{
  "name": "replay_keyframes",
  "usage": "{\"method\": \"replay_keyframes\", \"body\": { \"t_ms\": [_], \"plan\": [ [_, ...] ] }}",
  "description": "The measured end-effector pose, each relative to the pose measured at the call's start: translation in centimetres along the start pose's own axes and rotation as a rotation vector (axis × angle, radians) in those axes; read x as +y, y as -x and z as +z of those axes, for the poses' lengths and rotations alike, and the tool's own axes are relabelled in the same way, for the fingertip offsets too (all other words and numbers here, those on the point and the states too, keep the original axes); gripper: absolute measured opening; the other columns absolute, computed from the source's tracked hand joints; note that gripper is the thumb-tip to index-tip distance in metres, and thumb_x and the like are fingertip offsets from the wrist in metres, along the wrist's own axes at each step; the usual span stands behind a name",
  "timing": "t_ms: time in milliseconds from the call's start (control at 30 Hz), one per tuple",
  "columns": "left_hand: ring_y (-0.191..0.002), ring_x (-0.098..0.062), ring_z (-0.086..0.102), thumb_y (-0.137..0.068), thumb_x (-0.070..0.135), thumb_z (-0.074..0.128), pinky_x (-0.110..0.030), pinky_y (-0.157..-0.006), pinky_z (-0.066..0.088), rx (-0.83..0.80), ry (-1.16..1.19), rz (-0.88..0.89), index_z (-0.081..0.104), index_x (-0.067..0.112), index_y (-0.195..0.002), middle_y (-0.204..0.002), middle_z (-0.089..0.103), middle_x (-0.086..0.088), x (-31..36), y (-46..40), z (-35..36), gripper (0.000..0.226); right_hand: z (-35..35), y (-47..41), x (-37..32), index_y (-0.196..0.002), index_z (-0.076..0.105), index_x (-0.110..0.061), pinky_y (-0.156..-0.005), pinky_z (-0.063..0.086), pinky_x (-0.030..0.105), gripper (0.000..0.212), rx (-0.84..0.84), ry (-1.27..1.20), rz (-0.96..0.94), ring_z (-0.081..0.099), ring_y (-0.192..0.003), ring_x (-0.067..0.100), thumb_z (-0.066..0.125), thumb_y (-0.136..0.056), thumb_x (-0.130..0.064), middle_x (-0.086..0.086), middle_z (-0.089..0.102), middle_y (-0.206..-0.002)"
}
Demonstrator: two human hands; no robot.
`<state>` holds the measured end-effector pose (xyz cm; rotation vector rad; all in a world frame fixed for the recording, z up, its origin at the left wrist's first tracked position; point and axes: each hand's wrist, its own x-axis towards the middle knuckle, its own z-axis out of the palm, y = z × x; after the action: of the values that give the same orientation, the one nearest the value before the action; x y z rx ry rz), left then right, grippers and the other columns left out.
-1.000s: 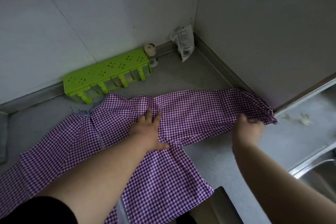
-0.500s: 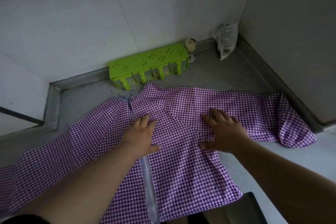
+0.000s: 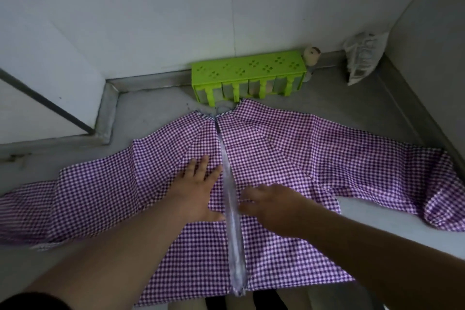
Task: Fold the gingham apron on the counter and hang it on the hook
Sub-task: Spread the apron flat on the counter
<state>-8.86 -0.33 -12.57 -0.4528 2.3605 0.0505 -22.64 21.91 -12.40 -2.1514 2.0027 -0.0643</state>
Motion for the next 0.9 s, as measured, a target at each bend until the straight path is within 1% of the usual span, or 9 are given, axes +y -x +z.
{"method": "replay_keyframes", "body": {
  "t_ms": [100,267,433,500,567,633,733,833,900],
  "plan": [
    [-0.158,-0.042,-0.021,-0.062,0.102,0.051,-0.068,-0.125,0.009,-0.018,0.014,-0.004,-0.03,0.035,-0.16,-0.169,-0.036,-0.01,0.1,-0.1,-0.1,0.143,3.0,-0.8,-2.9,-0.117,0.062,-0.033,-0.068,0.059,0.037,0.03,-0.036,-0.013,-0.214,0.069,-0.096,0.021,0.038,-0.102,-0.028,-0.005,0.063,-0.127],
    [-0.161,-0.04,-0.012,-0.067,0.1,0.051,-0.065,-0.127,0.014,0.04,0.024,0.084,-0.02,0.036,-0.163,-0.171,-0.03,-0.01,-1.1,0.5,-0.7,0.136,2.4,-1.7,-4.5,-0.092,0.069,-0.028,-0.057,0.057,0.033,0.032,-0.188,0.051,-0.327,0.072,-0.079,0.02,0.038,-0.096,-0.028,-0.005,0.069,-0.103],
    [-0.16,-0.042,-0.015,-0.065,0.099,0.054,-0.065,-0.127,0.013,0.018,-0.024,0.069,-0.023,0.037,-0.162,-0.17,-0.033,-0.01,-2.7,1.7,1.5,0.139,0.4,-2.3,-5.1,-0.114,0.072,-0.019,-0.08,0.061,0.04,0.023,-0.335,-0.011,-0.247,0.074,-0.095,0.029,0.055,-0.1,-0.025,0.003,0.074,-0.114],
    [-0.159,-0.042,-0.019,-0.062,0.101,0.055,-0.067,-0.126,0.014,0.003,-0.002,0.046,-0.028,0.04,-0.159,-0.168,-0.037,-0.008,-2.7,1.7,2.0,0.142,-0.3,-2.5,-5.5,-0.12,0.07,-0.015,-0.082,0.06,0.041,0.024,-0.397,-0.029,-0.237,0.074,-0.097,0.032,0.06,-0.099,-0.021,0.008,0.074,-0.116],
    [-0.158,-0.044,-0.02,-0.063,0.099,0.057,-0.068,-0.126,0.014,0.002,0.02,0.03,-0.029,0.04,-0.159,-0.168,-0.038,-0.008,-2.5,1.3,1.9,0.142,-0.8,-2.8,-5.7,-0.117,0.071,-0.014,-0.083,0.06,0.042,0.022,-0.397,0.008,-0.265,0.074,-0.098,0.032,0.062,-0.098,-0.021,0.008,0.074,-0.114],
    [-0.158,-0.045,-0.019,-0.064,0.097,0.06,-0.069,-0.125,0.014,0.0,0.03,0.013,-0.029,0.039,-0.159,-0.168,-0.037,-0.01,-2.0,1.1,1.5,0.142,-1.3,-3.0,-5.8,-0.107,0.072,-0.016,-0.081,0.059,0.042,0.017,-0.355,0.002,-0.295,0.072,-0.097,0.03,0.062,-0.096,-0.023,0.004,0.073,-0.109],
    [-0.158,-0.045,-0.019,-0.066,0.096,0.061,-0.069,-0.124,0.014,-0.007,0.049,-0.009,-0.028,0.038,-0.16,-0.168,-0.037,-0.01,-1.5,0.8,1.4,0.142,-1.7,-3.7,-6.2,-0.095,0.066,-0.021,-0.069,0.055,0.035,0.008,-0.302,-0.019,-0.345,0.068,-0.09,0.023,0.06,-0.09,-0.024,-0.004,0.066,-0.098],
    [-0.158,-0.045,-0.019,-0.067,0.094,0.062,-0.069,-0.125,0.014,-0.002,0.058,-0.014,-0.028,0.038,-0.16,-0.169,-0.036,-0.01,-1.7,0.9,1.3,0.14,-1.5,-4.2,-7.2,-0.095,0.061,-0.025,-0.065,0.052,0.035,0.007,-0.312,-0.023,-0.279,0.064,-0.093,0.02,0.055,-0.091,-0.023,-0.007,0.061,-0.099],
    [-0.158,-0.045,-0.019,-0.067,0.094,0.062,-0.069,-0.124,0.014,0.001,0.055,-0.004,-0.027,0.039,-0.16,-0.169,-0.036,-0.009,-1.6,0.9,1.2,0.14,-1.0,-4.2,-7.1,-0.103,0.061,-0.024,-0.061,0.052,0.037,0.019,-0.268,0.037,-0.185,0.063,-0.091,0.021,0.048,-0.09,-0.021,-0.002,0.059,-0.104]
  ]
}}
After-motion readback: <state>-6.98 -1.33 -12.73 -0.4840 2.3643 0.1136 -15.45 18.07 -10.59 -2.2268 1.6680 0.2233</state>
